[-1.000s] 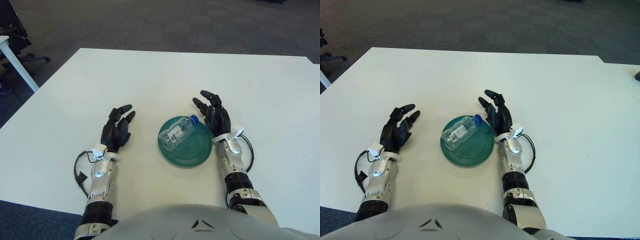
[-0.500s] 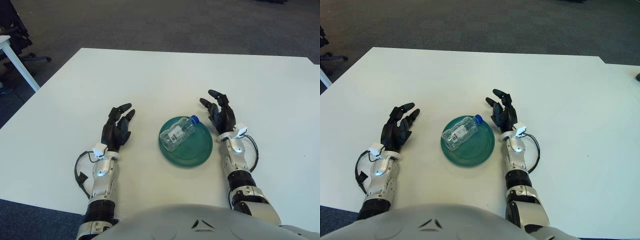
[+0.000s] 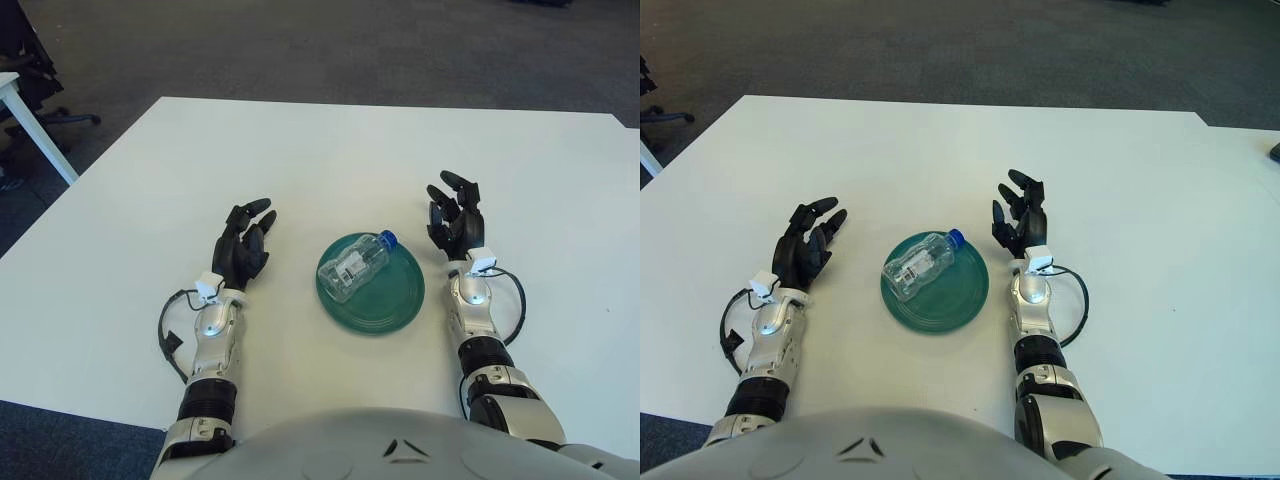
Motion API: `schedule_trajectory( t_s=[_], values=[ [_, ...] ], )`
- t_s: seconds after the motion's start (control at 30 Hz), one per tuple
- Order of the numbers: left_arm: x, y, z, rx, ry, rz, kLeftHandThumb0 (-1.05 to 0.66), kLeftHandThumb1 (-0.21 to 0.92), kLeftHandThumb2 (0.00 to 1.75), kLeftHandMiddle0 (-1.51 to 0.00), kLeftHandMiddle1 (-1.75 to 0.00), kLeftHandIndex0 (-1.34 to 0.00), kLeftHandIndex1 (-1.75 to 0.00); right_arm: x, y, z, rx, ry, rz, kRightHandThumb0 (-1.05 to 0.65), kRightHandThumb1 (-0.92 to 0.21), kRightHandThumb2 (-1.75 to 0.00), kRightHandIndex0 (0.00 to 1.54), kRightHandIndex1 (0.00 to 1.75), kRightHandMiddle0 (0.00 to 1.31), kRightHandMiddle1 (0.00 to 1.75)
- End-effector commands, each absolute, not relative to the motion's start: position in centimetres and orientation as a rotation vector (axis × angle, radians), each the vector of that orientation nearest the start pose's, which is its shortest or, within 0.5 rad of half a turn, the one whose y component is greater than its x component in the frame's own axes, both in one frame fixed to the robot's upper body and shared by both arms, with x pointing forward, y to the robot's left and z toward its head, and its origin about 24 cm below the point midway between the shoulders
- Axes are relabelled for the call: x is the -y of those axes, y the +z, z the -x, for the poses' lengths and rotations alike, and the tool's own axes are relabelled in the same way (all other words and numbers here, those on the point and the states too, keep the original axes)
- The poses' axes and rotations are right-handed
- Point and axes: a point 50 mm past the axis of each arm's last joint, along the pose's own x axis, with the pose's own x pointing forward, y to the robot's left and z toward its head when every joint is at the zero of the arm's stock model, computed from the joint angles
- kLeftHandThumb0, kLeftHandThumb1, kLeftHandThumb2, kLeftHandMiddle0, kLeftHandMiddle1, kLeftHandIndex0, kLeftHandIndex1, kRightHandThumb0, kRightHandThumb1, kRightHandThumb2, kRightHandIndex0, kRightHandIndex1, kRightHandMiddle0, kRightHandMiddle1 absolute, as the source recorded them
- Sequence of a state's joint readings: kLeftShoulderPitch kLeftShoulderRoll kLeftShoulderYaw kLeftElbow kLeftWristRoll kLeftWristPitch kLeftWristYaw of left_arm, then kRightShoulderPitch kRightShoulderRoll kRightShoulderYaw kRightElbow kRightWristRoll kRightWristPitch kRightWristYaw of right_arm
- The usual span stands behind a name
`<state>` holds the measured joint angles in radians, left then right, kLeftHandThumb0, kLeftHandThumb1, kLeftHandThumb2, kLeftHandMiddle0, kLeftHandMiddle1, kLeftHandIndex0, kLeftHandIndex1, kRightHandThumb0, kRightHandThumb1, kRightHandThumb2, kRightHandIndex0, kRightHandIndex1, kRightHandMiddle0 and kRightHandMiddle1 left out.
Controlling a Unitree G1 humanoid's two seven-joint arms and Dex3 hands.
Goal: Put the bottle into the plate.
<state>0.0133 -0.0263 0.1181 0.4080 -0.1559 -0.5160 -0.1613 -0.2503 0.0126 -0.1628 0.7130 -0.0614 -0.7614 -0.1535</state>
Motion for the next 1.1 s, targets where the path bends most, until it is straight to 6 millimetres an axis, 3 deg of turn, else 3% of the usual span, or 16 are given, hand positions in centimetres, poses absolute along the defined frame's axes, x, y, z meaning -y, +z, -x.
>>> schedule_trajectory(
  t_s=[0.0,0.73,1.07],
  values=[
    [-16.9,-2.8,-22.0,0.013,0.048,0.165,-0.59,0.92,0.70,-0.62,-0.17,-0.32,-0.87,17.2,-0.3,-26.2,0.222,-0.221,0.036,-0.55,-0.92,-0.42,0.45,0.35,0.08,0.98],
    [-17.4,-2.9,-22.8,-0.009,0.053,0.099,-0.62,0.92,0.74,-0.56,-0.12,-0.21,-0.80,18.4,-0.4,-26.1,0.231,-0.242,0.084,-0.61,-0.92,-0.49,0.49,0.32,0.06,1.02],
    [-17.2,-2.9,-22.9,-0.004,0.051,0.129,-0.62,0.92,0.73,-0.58,-0.12,-0.22,-0.82,18.7,-0.4,-26.0,0.217,-0.256,0.110,-0.61,-0.92,-0.49,0.49,0.31,0.06,1.01]
  ],
)
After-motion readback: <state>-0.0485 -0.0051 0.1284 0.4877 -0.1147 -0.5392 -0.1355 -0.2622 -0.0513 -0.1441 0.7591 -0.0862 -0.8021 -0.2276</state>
